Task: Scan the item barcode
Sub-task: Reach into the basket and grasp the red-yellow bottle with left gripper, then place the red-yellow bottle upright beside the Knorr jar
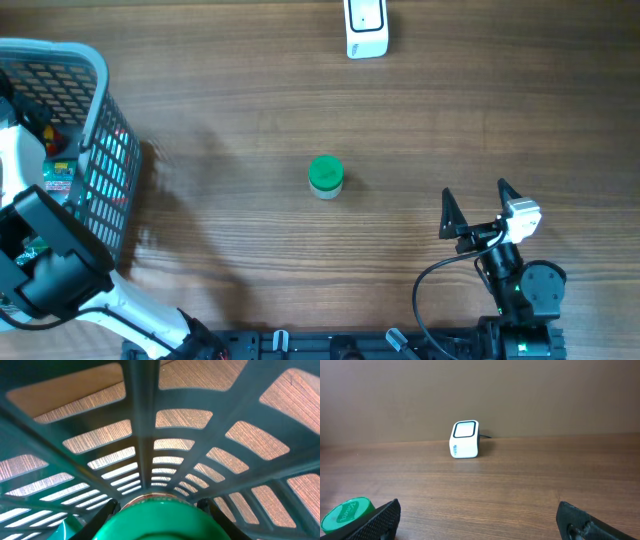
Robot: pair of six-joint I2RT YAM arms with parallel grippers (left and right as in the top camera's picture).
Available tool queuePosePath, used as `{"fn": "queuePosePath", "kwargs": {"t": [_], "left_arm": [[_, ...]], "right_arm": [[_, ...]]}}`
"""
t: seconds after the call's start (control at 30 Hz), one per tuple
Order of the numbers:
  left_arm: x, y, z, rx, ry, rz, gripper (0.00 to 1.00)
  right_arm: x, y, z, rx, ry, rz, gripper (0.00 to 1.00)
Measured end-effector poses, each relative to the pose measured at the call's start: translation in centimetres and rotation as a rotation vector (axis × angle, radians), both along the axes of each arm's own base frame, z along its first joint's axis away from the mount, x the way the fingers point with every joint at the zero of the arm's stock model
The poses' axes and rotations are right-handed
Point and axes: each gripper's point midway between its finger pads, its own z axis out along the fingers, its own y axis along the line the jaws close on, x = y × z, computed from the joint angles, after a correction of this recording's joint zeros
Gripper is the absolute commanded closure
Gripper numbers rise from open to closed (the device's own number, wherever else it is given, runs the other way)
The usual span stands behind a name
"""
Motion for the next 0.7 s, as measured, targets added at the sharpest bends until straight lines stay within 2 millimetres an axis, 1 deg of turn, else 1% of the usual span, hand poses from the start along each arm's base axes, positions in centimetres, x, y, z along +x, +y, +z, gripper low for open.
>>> {"fn": "queuePosePath", "kwargs": {"t": [0.03, 0.07, 0.1, 0.13, 0.17, 0.23, 0.3, 0.33, 0.37, 0.4, 0.43, 0.47, 0.5, 0.53, 0.57, 0.6, 0.63, 0.7], "left_arm": [[-0.1, -0.1, 0.3, 0.000, -0.001, -0.001, 0.71], [-0.2, -0.2, 1.0, 0.006, -0.013, -0.002, 0.71], [-0.3, -0.4, 2.2, 0.016, -0.030, -0.005, 0.71], [-0.6, -0.6, 4.0, 0.033, -0.055, -0.006, 0.70], [-1.0, -0.9, 6.1, 0.051, -0.083, -0.007, 0.69], [-2.1, -1.8, 11.7, 0.109, -0.167, -0.008, 0.69], [-3.9, -3.2, 17.5, 0.164, -0.268, -0.004, 0.68], [-5.3, -4.4, 20.7, 0.187, -0.331, -0.006, 0.68], [-6.3, -5.5, 23.1, 0.198, -0.387, -0.014, 0.68], [-7.6, -7.1, 25.4, 0.191, -0.446, -0.036, 0.68], [-8.4, -8.6, 26.8, 0.174, -0.494, -0.062, 0.68], [-8.9, -10.2, 28.2, 0.150, -0.545, -0.103, 0.68], [-9.3, -11.5, 29.1, 0.123, -0.589, -0.130, 0.67], [-9.8, -14.3, 30.9, 0.086, -0.653, -0.228, 0.67], [-9.8, -16.1, 31.3, 0.047, -0.675, -0.289, 0.67], [-9.8, -17.6, 31.2, 0.006, -0.679, -0.333, 0.67], [-9.7, -19.7, 30.6, -0.053, -0.666, -0.393, 0.67], [-9.4, -24.2, 28.7, -0.184, -0.609, -0.517, 0.67]], "right_arm": [[0.0, 0.0, 0.0, 0.000, 0.000, 0.000, 0.00], [0.0, 0.0, 0.0, 0.000, 0.000, 0.000, 0.00], [0.0, 0.0, 0.0, 0.000, 0.000, 0.000, 0.00], [0.0, 0.0, 0.0, 0.000, 0.000, 0.000, 0.00], [0.0, 0.0, 0.0, 0.000, 0.000, 0.000, 0.00], [0.0, 0.0, 0.0, 0.000, 0.000, 0.000, 0.00], [0.0, 0.0, 0.0, 0.000, 0.000, 0.000, 0.00], [0.0, 0.0, 0.0, 0.000, 0.000, 0.000, 0.01], [0.0, 0.0, 0.0, 0.000, 0.000, 0.000, 0.00], [0.0, 0.0, 0.0, 0.000, 0.000, 0.000, 0.00], [0.0, 0.0, 0.0, 0.000, 0.000, 0.000, 0.00], [0.0, 0.0, 0.0, 0.000, 0.000, 0.000, 0.00], [0.0, 0.0, 0.0, 0.000, 0.000, 0.000, 0.00], [0.0, 0.0, 0.0, 0.000, 0.000, 0.000, 0.00], [0.0, 0.0, 0.0, 0.000, 0.000, 0.000, 0.00], [0.0, 0.0, 0.0, 0.000, 0.000, 0.000, 0.00], [0.0, 0.0, 0.0, 0.000, 0.000, 0.000, 0.00], [0.0, 0.0, 0.0, 0.000, 0.000, 0.000, 0.00]]}}
